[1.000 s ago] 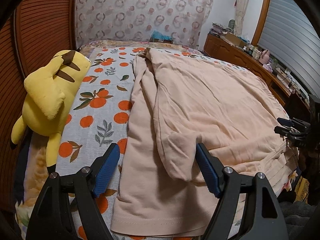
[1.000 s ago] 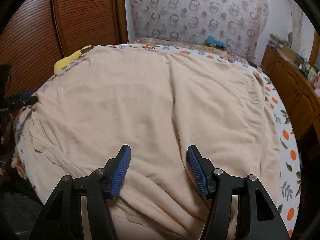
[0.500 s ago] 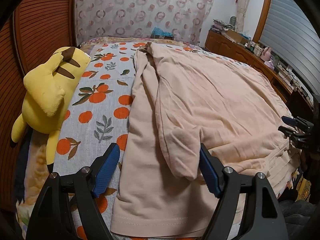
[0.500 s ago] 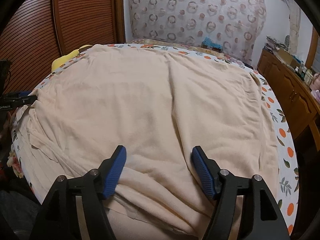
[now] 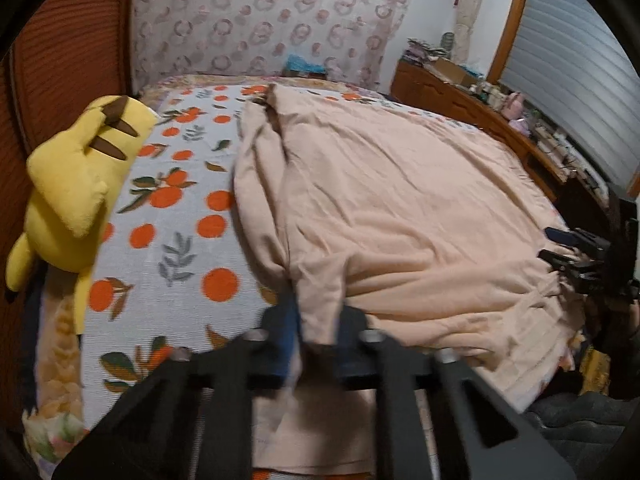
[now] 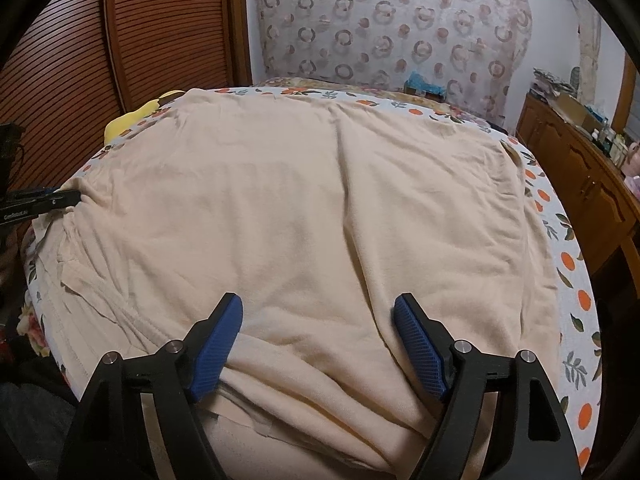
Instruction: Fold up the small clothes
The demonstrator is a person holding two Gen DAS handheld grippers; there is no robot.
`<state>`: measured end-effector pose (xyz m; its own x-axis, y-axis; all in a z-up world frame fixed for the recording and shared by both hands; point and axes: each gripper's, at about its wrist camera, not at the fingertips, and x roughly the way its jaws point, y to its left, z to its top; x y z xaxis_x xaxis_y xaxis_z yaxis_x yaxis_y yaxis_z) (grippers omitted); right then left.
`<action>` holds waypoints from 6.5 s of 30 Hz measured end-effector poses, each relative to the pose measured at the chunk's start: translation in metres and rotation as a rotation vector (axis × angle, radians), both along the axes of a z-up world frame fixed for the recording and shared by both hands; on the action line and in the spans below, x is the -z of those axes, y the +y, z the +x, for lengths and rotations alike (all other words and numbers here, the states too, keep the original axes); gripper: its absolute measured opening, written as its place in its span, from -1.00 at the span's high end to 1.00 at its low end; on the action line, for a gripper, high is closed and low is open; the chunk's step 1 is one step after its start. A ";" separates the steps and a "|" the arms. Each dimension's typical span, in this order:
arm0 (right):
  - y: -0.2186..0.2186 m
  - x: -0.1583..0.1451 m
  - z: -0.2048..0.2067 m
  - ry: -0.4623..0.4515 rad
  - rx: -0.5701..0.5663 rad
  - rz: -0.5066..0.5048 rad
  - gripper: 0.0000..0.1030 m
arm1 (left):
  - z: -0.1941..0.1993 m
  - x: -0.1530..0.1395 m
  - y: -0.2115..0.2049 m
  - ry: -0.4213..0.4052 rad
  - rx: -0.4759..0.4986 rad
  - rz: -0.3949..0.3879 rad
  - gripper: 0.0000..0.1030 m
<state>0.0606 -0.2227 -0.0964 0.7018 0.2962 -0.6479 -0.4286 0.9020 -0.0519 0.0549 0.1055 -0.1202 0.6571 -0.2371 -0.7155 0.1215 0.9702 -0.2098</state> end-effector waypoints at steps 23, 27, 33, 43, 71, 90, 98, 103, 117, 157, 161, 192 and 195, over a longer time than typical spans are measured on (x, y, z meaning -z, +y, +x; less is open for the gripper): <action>-0.093 -0.024 -0.049 -0.069 0.159 0.171 -0.55 | 0.047 -0.118 -0.141 -0.275 0.306 -0.137 0.83; -0.105 -0.025 -0.059 -0.079 0.192 0.188 -0.55 | 0.055 -0.134 -0.183 -0.284 0.398 -0.140 0.83; -0.116 -0.030 -0.067 -0.101 0.233 0.216 -0.55 | 0.057 -0.153 -0.240 -0.281 0.531 -0.135 0.83; -0.117 -0.024 -0.074 -0.104 0.265 0.238 -0.55 | 0.057 -0.121 -0.282 -0.148 0.623 -0.058 0.25; -0.075 -0.026 -0.020 -0.027 0.143 0.175 -0.55 | 0.050 -0.088 -0.122 -0.229 0.177 -0.024 -0.55; -0.087 -0.053 -0.071 -0.127 0.040 0.309 0.79 | 0.047 -0.082 -0.116 -0.238 0.135 -0.065 -0.55; -0.105 -0.028 -0.080 -0.054 0.122 0.172 0.78 | 0.044 -0.083 -0.121 -0.245 0.146 -0.061 -0.55; -0.110 -0.029 -0.081 -0.075 0.154 0.149 0.41 | 0.042 -0.085 -0.122 -0.250 0.147 -0.048 -0.55; -0.078 -0.063 -0.078 -0.188 0.084 0.153 -0.13 | 0.038 -0.089 -0.120 -0.268 0.136 -0.023 -0.55; 0.106 -0.039 0.043 -0.050 -0.246 -0.203 0.85 | 0.032 -0.069 -0.082 -0.253 0.062 -0.029 -0.55; 0.074 -0.087 0.061 -0.139 -0.146 -0.186 0.86 | 0.035 -0.065 -0.085 -0.240 0.067 -0.032 -0.55; -0.006 -0.073 0.095 -0.077 0.064 -0.065 0.12 | 0.043 -0.047 -0.130 -0.176 0.170 -0.010 -0.55; 0.000 -0.058 0.061 -0.039 -0.007 -0.023 0.12 | 0.043 -0.043 -0.144 -0.163 0.207 0.000 -0.55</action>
<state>0.1220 -0.2223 -0.0382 0.7248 0.2868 -0.6265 -0.4323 0.8973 -0.0894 0.0981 -0.0384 -0.0777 0.7009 -0.3786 -0.6045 0.3498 0.9210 -0.1712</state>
